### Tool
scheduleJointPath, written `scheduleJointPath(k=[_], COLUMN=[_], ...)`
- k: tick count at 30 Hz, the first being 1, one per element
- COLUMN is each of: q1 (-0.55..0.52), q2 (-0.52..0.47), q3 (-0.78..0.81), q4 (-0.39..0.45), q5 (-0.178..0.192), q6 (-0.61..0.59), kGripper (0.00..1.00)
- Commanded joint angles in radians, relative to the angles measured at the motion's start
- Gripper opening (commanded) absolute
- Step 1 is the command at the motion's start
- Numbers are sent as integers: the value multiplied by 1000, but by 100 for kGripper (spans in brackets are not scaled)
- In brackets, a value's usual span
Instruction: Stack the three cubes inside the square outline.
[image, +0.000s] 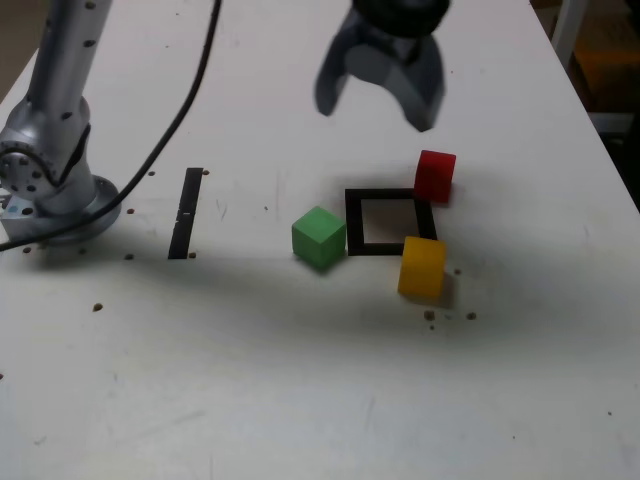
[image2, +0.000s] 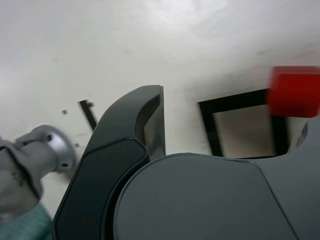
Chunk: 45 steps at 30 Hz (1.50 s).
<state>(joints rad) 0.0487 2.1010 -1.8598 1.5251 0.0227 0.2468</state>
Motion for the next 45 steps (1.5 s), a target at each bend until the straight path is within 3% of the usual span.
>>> scheduleJointPath(k=[1, 12, 18, 27, 45], q1=[0, 0, 2, 11, 13], q2=[38, 191, 219, 185, 237], q3=[-292, -486, -455, -330, -277], q4=[20, 70, 67, 69, 32], q5=[-8, -51, -44, 6, -14], q6=[9, 3, -7, -29, -28], kGripper=[99, 99, 99, 99, 98])
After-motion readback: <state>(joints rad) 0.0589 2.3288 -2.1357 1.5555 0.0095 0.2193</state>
